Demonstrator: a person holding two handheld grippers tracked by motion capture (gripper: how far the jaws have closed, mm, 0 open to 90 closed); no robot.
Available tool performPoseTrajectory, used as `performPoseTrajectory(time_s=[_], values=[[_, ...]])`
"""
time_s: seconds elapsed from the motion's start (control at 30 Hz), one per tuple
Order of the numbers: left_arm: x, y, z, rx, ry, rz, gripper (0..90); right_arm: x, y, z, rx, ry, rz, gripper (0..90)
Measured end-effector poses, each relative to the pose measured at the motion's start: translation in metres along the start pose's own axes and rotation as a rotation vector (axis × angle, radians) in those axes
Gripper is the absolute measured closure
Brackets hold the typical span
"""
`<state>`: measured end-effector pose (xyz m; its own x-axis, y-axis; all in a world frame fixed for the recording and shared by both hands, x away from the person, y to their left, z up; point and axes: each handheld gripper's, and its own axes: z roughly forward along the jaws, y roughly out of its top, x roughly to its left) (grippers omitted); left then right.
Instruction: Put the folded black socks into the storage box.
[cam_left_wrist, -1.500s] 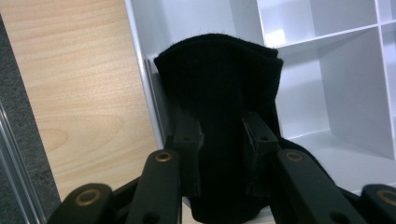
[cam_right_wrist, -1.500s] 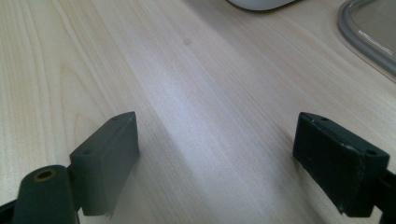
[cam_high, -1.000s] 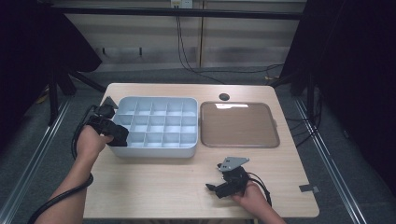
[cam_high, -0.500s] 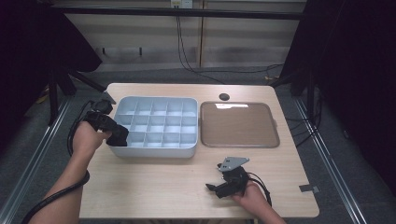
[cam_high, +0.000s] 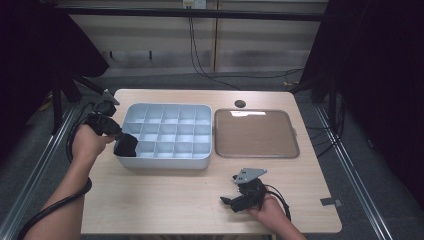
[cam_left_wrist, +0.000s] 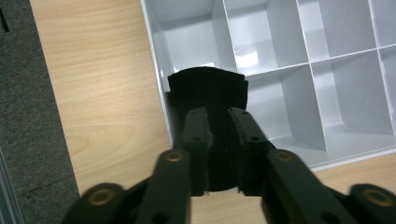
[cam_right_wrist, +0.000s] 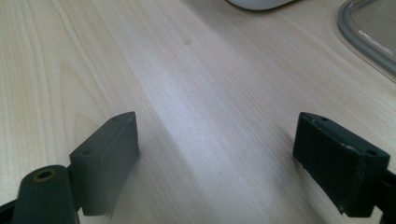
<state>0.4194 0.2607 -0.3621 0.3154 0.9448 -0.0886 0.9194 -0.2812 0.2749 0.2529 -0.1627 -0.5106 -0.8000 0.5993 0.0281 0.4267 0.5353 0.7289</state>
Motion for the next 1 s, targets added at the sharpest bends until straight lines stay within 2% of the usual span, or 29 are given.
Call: performPoseTrajectory(time_s=[0.13, 0.43, 1.0], values=[[0.000, 0.000, 0.000, 0.003, -0.005, 0.001, 90.0, 0.000, 0.000, 0.000, 0.000, 0.000, 0.000, 14.0], [0.001, 0.000, 0.006, 0.027, -0.012, -0.014, 90.0, 0.000, 0.000, 0.000, 0.000, 0.000, 0.000, 14.0], [0.001, 0.005, 0.017, 0.051, -0.001, -0.005, 90.0, 0.000, 0.000, 0.000, 0.000, 0.000, 0.000, 14.0]])
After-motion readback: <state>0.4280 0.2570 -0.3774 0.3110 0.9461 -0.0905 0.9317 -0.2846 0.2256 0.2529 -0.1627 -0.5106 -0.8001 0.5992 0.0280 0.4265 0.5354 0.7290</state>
